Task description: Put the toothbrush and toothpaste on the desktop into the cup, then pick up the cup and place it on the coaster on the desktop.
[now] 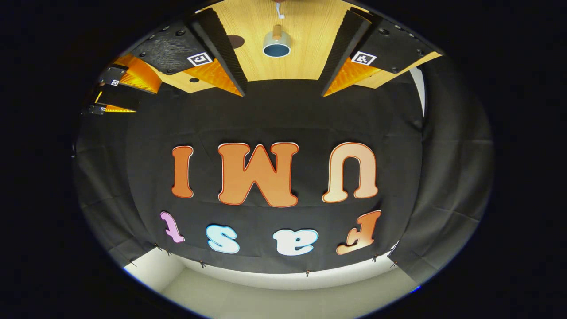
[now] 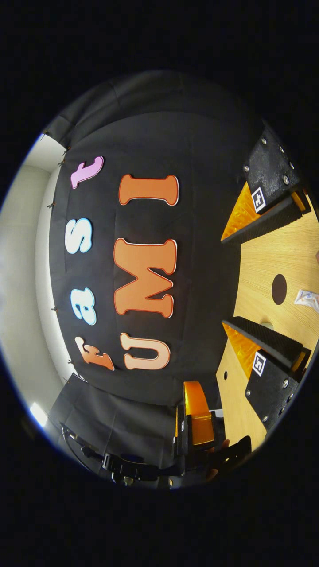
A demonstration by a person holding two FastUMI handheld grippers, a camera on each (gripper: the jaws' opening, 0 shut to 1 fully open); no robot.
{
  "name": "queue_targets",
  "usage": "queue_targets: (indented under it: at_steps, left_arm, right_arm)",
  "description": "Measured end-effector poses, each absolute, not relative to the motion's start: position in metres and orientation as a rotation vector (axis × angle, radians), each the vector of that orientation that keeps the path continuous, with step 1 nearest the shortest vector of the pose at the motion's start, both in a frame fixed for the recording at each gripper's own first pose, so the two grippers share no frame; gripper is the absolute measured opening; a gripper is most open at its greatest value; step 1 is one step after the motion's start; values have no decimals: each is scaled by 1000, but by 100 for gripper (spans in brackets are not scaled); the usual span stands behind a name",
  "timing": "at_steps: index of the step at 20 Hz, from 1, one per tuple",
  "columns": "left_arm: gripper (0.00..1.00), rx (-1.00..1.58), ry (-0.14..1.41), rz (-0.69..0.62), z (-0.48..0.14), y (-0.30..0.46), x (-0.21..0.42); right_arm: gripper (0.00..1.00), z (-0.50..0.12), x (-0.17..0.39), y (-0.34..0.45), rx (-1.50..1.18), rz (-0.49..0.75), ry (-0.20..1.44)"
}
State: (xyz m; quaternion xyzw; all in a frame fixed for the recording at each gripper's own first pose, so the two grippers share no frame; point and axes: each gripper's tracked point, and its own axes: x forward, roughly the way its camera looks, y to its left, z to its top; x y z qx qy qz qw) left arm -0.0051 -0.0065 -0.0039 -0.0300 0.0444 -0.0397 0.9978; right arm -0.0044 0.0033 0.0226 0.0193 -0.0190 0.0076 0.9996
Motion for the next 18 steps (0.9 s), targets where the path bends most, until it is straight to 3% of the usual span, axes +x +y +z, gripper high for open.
queue_targets:
  at_steps: [5, 11, 18]
  left_arm:
    - [98, -111, 221, -99, -34, -7, -3]
    - [98, -153, 466, -155, -84, -17, -8]
    - [98, -252, 906, -232, -175, -37, -37]
  right_arm:
    - [98, 14, -9, 5, 24, 20, 0]
    - [98, -27, -12, 17, 21, 59, 167]
    - [98, -85, -18, 24, 82, 97, 413]
